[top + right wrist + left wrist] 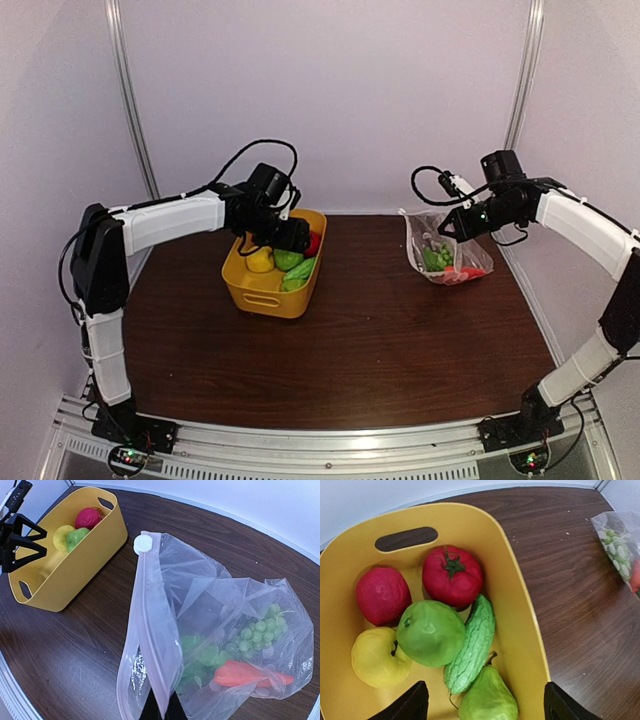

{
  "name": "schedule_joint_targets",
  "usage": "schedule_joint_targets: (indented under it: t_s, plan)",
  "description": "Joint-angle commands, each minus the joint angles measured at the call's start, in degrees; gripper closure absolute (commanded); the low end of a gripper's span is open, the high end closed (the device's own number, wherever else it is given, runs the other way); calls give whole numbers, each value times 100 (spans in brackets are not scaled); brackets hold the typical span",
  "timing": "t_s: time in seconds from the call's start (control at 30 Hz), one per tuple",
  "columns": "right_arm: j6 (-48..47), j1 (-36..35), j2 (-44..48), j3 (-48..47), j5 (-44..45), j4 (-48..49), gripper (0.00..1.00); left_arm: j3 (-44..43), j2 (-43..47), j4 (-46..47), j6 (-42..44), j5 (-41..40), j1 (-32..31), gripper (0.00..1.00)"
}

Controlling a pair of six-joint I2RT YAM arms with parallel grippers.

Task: Place the food in the zip-top bag and seal the zipper
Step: Pick up the fake fruit from the bin.

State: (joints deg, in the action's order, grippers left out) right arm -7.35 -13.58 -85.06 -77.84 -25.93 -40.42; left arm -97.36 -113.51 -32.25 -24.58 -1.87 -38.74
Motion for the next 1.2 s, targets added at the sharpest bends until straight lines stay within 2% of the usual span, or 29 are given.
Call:
schedule_joint_targets:
  t_s: [0.0,0.27,0.93,1.07,1.17]
  plan:
    - [-3,5,157,83,-200,140,100,-202,-372,34,-76,-4,215,19]
    - [7,5,159,145,-284,136,100,-1128,-1178,-415,83,-624,235,19]
    - [46,9,127,161,-476,149,100,-1534,-2048,-534,119,-1015,321,19]
    - [41,5,151,188,-461,148,100,-1603,-2142,-490,146,-935,323,23]
    - [41,5,184,206,-441,148,100,-1600,-2096,-493,135,-826,323,30]
